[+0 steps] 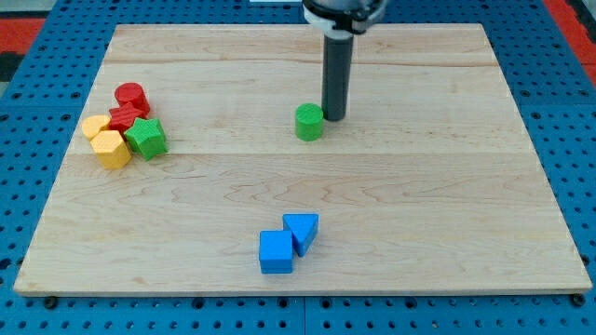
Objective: Move the green circle right above the red star
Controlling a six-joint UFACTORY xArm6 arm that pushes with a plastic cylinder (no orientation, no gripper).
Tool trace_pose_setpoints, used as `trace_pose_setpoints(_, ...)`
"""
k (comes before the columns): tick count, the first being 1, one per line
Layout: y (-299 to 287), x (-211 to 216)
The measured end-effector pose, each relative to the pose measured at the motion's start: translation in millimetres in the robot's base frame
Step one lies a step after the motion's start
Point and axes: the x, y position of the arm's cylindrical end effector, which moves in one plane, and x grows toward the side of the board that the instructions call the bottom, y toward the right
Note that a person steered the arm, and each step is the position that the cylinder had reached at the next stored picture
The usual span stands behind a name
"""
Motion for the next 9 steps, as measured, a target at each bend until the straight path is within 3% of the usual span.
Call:
trace_pose_setpoints(1, -34, 12)
trace_pose_setpoints(3, -81, -16)
trace_pose_setpoints(5, -165, -32)
trace_pose_setpoints(7, -182, -49)
trace_pose_setpoints(8, -231, -46)
trace_pose_setpoints(9, -237, -36)
